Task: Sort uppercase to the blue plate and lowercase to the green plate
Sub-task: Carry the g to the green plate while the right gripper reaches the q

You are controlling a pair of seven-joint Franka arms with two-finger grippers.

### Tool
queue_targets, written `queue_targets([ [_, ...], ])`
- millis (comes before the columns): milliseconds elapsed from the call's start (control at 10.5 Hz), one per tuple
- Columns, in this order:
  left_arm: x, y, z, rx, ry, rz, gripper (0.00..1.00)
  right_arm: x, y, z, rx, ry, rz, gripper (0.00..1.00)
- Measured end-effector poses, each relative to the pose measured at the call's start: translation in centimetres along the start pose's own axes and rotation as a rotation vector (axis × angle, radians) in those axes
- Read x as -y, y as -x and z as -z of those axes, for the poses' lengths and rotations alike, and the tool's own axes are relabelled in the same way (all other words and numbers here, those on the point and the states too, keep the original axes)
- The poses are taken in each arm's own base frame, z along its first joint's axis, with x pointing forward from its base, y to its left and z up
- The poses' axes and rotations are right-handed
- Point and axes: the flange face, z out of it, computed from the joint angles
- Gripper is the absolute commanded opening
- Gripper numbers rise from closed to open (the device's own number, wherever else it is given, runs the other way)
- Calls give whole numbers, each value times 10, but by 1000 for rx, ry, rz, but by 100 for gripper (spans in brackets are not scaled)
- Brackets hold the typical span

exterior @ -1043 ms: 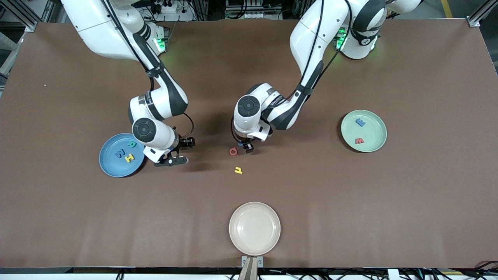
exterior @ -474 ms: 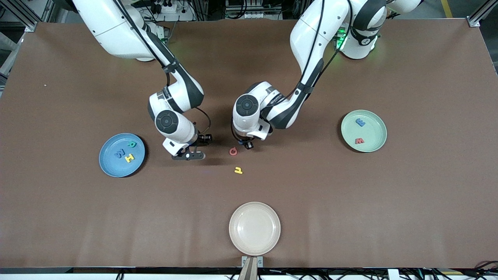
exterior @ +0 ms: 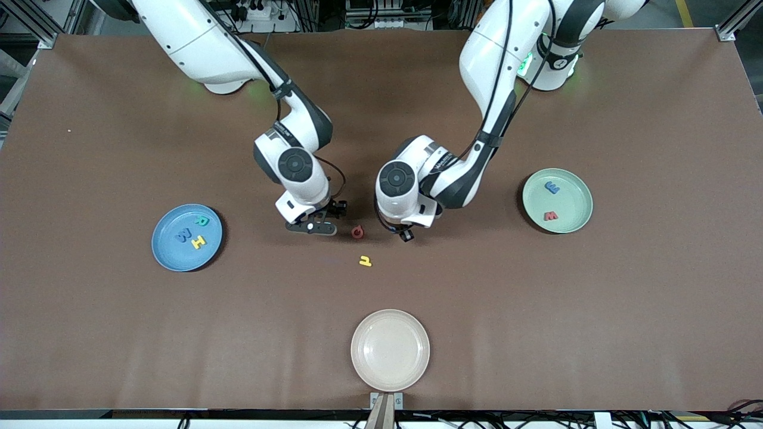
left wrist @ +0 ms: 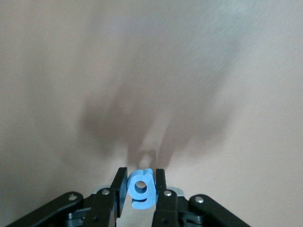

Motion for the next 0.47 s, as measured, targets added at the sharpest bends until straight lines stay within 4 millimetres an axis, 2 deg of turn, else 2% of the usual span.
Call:
queue_targets([
  [190,-26,-21,16,-17,17,6,0,23,8,4,-11,-12,-55,69],
  [474,-89,-84,47,-38,31,-9,0,54,15,1,-8,-16,-101,69],
])
